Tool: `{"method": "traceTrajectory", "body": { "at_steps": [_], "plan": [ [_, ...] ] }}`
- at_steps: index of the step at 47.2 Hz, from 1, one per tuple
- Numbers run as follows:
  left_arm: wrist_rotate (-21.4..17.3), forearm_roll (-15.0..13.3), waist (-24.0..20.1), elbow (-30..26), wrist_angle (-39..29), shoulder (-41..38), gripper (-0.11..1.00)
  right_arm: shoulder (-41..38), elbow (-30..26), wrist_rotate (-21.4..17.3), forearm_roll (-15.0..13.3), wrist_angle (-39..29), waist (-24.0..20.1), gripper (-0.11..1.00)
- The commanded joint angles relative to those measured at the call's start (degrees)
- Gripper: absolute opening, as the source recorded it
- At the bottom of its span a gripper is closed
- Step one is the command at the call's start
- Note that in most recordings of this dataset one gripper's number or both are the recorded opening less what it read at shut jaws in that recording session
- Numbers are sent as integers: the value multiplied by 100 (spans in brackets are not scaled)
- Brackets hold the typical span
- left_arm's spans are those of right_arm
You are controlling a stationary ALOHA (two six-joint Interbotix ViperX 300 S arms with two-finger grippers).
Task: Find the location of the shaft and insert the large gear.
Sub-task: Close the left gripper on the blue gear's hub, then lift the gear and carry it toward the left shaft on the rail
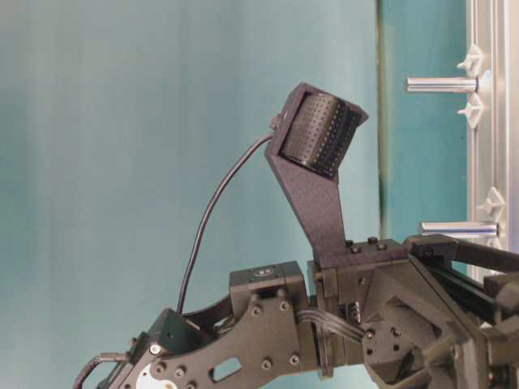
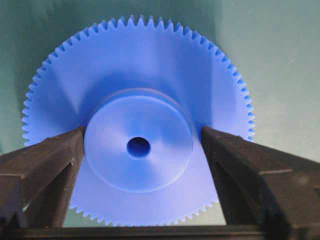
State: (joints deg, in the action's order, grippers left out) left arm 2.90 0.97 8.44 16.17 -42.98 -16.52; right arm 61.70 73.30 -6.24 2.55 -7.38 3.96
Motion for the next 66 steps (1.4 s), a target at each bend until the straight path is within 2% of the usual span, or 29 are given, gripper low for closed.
{"method": "traceTrajectory", "body": {
  "at_steps": [1, 4, 6, 37, 52, 66],
  "plan": [
    [18, 18, 9, -35, -18, 35, 83, -26, -62, -44, 0, 18, 18, 4],
    [9, 18, 9, -35, -26, 44, 73, -26, -62, -44, 0, 18, 18, 4],
    [9, 18, 9, -35, -35, 53, 71, -26, -62, -44, 0, 18, 18, 4],
    [-35, 18, 9, -70, -114, 79, 71, -26, -62, -44, 0, 18, 18, 4],
    [-97, 35, 9, -308, -729, 158, 71, -26, -62, -44, 0, 18, 18, 4],
    [-97, 53, -44, -571, -800, 290, 71, -18, -62, -44, 0, 18, 18, 4]
  ]
}}
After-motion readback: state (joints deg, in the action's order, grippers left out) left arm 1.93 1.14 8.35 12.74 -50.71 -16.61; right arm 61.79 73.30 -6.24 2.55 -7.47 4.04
